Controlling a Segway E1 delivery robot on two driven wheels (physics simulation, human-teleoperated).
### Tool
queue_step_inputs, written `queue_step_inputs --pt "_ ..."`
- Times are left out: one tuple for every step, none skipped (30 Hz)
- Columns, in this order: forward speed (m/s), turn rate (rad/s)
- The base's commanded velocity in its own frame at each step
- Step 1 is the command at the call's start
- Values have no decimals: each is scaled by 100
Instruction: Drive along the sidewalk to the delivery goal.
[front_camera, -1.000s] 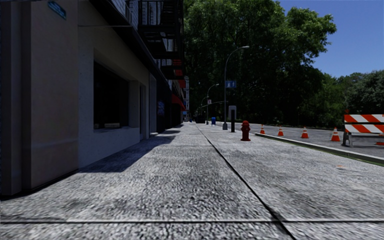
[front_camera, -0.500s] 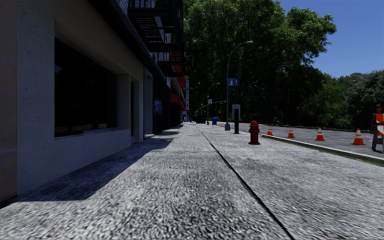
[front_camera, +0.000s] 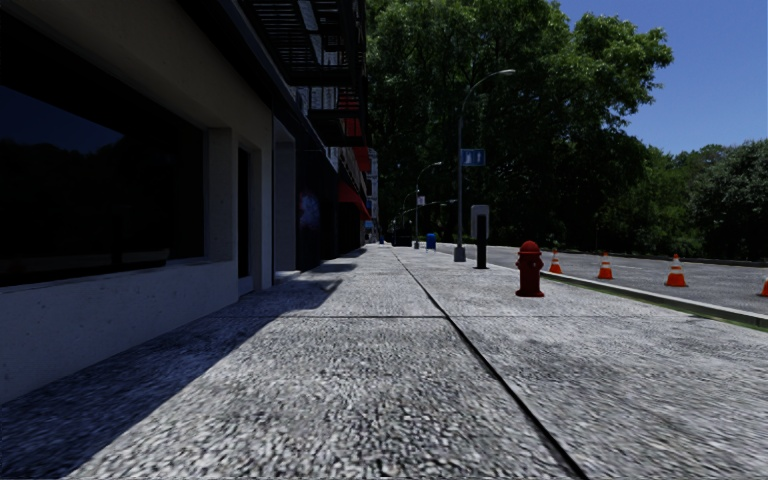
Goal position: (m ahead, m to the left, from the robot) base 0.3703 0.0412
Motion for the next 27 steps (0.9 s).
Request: queue_step_inputs --pt "78 0" --pt "71 0" --pt "69 0" --pt "68 0" --pt "68 0" --pt "62 0" --pt "42 0" --pt "4 0" --pt "4 0" --pt "0 0" --pt "0 0" --pt "0 0" --pt "0 0" --pt "0 0" --pt "0 0" --pt "0 0" --pt "0 0" --pt "0 0" --pt "0 0" --pt "0 0" --pt "0 0" --pt "0 0" --pt "0 0" --pt "0 0" --pt "0 0" --pt "0 0" --pt "0 0"
